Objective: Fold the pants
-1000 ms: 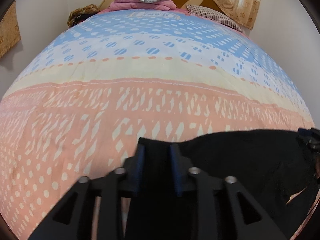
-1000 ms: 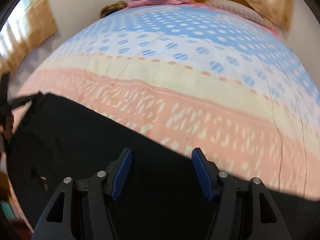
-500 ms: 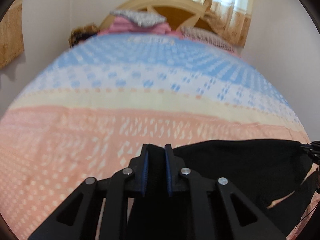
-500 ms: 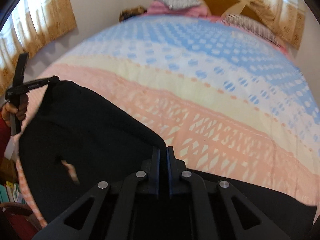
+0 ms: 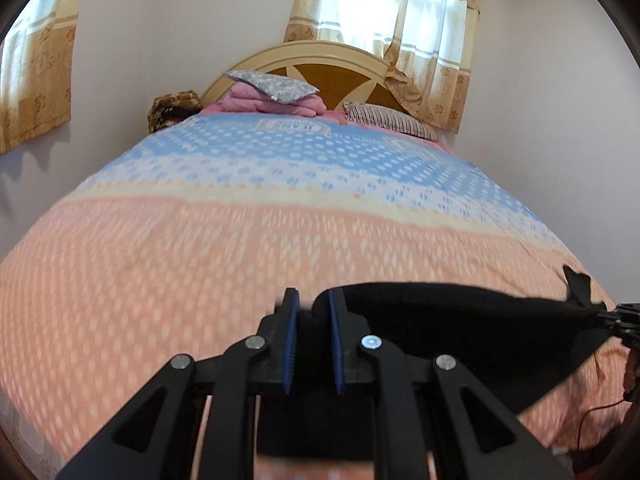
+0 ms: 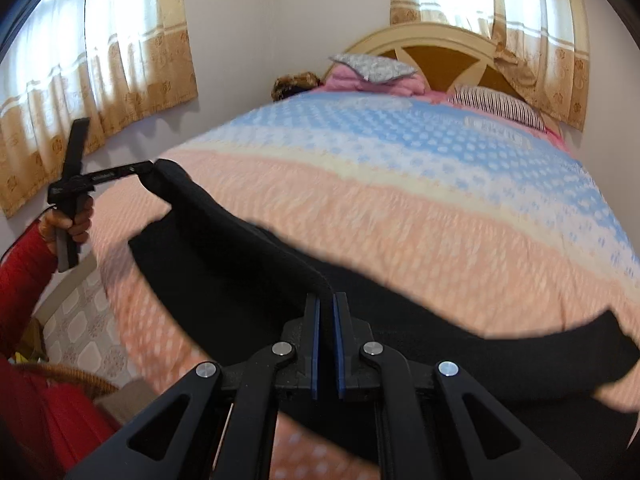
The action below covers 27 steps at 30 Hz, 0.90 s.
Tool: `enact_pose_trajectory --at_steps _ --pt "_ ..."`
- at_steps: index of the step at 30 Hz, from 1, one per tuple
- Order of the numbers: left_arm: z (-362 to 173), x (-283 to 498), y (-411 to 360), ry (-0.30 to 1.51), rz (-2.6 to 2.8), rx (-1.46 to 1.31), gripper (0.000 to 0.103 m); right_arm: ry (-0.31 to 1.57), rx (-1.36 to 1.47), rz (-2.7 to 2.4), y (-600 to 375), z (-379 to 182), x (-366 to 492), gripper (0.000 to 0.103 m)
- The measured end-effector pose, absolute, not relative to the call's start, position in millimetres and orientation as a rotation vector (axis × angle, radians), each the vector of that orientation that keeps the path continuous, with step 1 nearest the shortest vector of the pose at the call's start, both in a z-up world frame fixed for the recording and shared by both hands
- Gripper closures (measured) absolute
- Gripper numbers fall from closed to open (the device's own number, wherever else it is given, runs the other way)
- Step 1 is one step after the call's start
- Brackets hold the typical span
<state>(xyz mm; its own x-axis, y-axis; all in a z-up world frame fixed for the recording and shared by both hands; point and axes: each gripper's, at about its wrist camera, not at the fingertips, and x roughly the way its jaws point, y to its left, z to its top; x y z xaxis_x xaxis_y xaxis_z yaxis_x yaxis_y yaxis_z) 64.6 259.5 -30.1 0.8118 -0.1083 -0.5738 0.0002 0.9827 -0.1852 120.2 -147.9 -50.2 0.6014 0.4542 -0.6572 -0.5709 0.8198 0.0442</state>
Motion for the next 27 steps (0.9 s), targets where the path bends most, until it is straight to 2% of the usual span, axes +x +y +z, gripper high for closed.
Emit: enact_pose_trajectory --at_steps 4,8,9,10,11,13,16,21,22,23,24,26,27 --pt "-65 39 261 0.712 -0.028 -0.203 0.086 0.791 -0.178 0.587 -149 -97 95 0.097" --pt "-90 36 265 0.763 0.032 -0.165 0.074 0.846 -0.184 0.581 -148 -131 81 0.097" --pt "-92 36 266 0.788 0.052 -0.144 0.072 0.847 -0.189 0.575 -147 -134 77 0.094" --pt "-91 37 268 0.798 0.062 -0.140 0.066 0.851 -0.183 0.574 -146 -137 76 0.094" --pt "-90 35 269 0.802 0.069 -0.139 0.060 0.854 -0.171 0.571 -147 -138 76 0.093" --pt "-85 28 276 0.811 0.103 -0.120 0.057 0.860 -0.147 0.567 -147 -137 76 0.089" --pt "-78 14 292 0.804 0.193 -0.088 0.057 0.897 -0.107 0.603 -152 -133 75 0.074" --pt "-48 20 287 0.704 0.232 -0.124 0.057 0.847 -0.001 0.692 -158 -96 73 0.070" --pt "-45 26 278 0.691 0.219 -0.118 0.057 0.817 0.029 0.712 -157 -85 80 0.067" --pt "-45 32 268 0.681 0.202 -0.111 0.057 0.799 0.054 0.722 -157 -79 86 0.055" --pt "-46 42 254 0.671 0.175 -0.107 0.057 0.774 0.090 0.735 -155 -72 94 0.036" --pt "-53 52 234 0.664 0.131 -0.113 0.057 0.723 0.149 0.755 -146 -63 116 0.025" --pt "-61 59 220 0.672 0.105 -0.111 0.057 0.706 0.160 0.774 -136 -61 131 0.025"
